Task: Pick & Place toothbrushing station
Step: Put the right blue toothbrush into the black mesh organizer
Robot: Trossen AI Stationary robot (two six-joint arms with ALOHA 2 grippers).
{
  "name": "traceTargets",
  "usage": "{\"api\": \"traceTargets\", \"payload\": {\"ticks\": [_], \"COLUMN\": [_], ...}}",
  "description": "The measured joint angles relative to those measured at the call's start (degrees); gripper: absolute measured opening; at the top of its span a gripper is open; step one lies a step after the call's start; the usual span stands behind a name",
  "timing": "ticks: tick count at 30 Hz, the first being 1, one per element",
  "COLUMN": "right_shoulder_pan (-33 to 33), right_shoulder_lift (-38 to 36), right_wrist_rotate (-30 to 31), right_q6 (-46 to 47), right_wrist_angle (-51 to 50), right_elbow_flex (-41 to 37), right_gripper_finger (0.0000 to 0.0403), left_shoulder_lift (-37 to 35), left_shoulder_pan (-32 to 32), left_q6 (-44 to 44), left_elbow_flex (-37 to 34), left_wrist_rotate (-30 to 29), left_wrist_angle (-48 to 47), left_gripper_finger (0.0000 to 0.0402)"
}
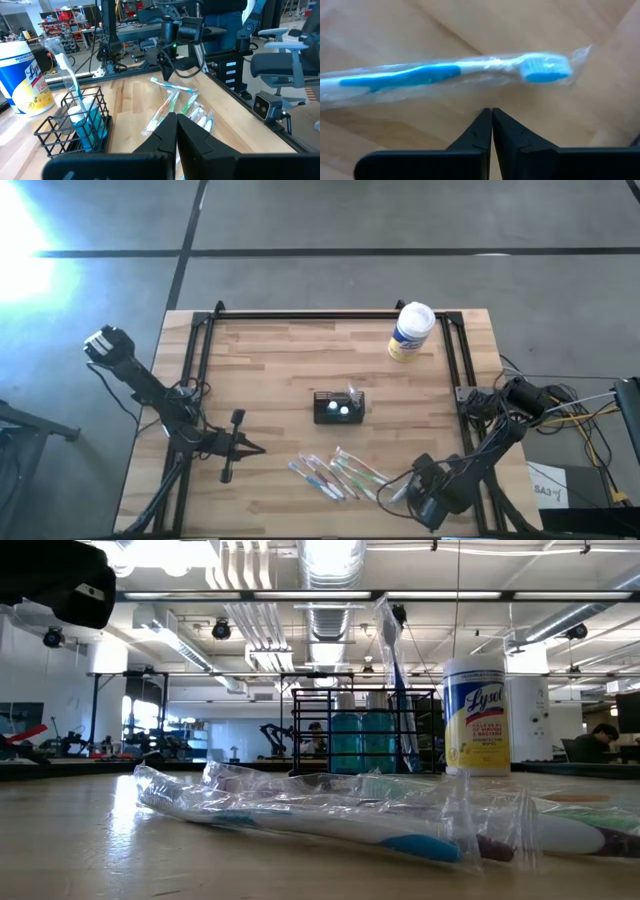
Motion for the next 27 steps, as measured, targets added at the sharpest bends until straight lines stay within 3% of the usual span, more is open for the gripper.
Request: {"api": "traceTargets", "payload": {"ticks": [4, 10, 21, 27], "right_shoulder_pan": [-2.59, -9.75, -20.74, -21.95], "right_shoulder_lift": [-1.06, -1.52, -1.67, -1.86], "right_wrist_rotate": [3.73, 15.64, 19.83, 21.18], "right_q6": [-5.06, -16.48, -45.78, -50.37], "right_wrist_angle": [-0.56, -2.84, 1.86, 1.26], "right_elbow_flex": [-2.32, -3.86, -4.22, -0.20], "right_gripper_finger": [0.0009, 0.0008, 0.0008, 0.0008], "left_shoulder_lift": [0.00, 0.00, 0.02, 0.00], "left_shoulder_pan": [0.00, 0.00, 0.00, 0.00], "left_q6": [-1.38, -2.45, -3.62, -3.69], "left_elbow_flex": [-0.14, -0.19, -0.22, -0.22], "left_wrist_rotate": [0.00, 0.00, 0.00, -0.02], "left_wrist_angle": [-0.06, -0.36, -1.37, -1.84], "left_gripper_finger": [0.0012, 0.0012, 0.0012, 0.0012]}}
